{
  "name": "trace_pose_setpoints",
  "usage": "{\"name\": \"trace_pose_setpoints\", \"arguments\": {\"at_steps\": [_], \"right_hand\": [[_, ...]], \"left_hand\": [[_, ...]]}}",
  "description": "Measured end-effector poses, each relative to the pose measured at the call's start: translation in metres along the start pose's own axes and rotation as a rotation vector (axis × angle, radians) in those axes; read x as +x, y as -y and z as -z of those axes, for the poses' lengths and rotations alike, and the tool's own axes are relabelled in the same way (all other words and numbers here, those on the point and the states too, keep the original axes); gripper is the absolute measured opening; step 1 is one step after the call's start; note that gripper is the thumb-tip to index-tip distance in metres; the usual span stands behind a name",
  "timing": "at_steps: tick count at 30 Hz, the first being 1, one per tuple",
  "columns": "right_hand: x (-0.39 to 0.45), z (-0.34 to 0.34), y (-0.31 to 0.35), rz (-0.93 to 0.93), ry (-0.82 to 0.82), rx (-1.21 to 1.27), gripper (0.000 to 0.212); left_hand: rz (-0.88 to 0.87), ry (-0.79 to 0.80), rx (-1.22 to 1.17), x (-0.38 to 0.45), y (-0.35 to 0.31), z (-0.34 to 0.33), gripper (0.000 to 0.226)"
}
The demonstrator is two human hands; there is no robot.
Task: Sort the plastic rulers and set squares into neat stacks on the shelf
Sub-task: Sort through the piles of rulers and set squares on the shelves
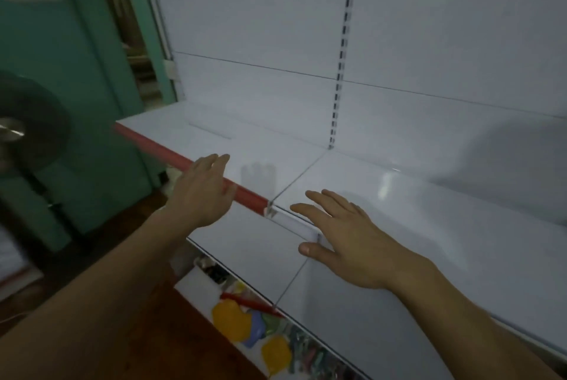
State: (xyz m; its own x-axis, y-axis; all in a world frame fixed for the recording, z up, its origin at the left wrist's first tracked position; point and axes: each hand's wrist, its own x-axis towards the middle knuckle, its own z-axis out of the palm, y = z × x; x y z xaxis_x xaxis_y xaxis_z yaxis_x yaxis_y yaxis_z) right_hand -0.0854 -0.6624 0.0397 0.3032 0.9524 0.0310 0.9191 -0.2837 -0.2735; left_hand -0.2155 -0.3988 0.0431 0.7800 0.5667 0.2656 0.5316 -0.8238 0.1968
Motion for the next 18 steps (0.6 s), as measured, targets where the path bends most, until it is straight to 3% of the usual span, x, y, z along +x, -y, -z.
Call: {"name": "trace_pose_setpoints", "arguments": {"at_steps": [6, 9, 18], "right_hand": [[0.091, -0.01, 0.041, 0.168, 0.108, -0.044, 0.068], [0.135, -0.016, 0.039, 0.196, 0.149, -0.081, 0.071], [0.264, -0.001, 0.011, 0.213, 0.277, -0.161, 0.073]], "left_hand": [[0.144, -0.004, 0.012, 0.005, 0.085, 0.012, 0.049], [0.173, 0.001, 0.006, 0.023, 0.113, 0.006, 0.054], [0.23, -0.001, 0.054, 0.15, 0.173, -0.004, 0.059]]}}
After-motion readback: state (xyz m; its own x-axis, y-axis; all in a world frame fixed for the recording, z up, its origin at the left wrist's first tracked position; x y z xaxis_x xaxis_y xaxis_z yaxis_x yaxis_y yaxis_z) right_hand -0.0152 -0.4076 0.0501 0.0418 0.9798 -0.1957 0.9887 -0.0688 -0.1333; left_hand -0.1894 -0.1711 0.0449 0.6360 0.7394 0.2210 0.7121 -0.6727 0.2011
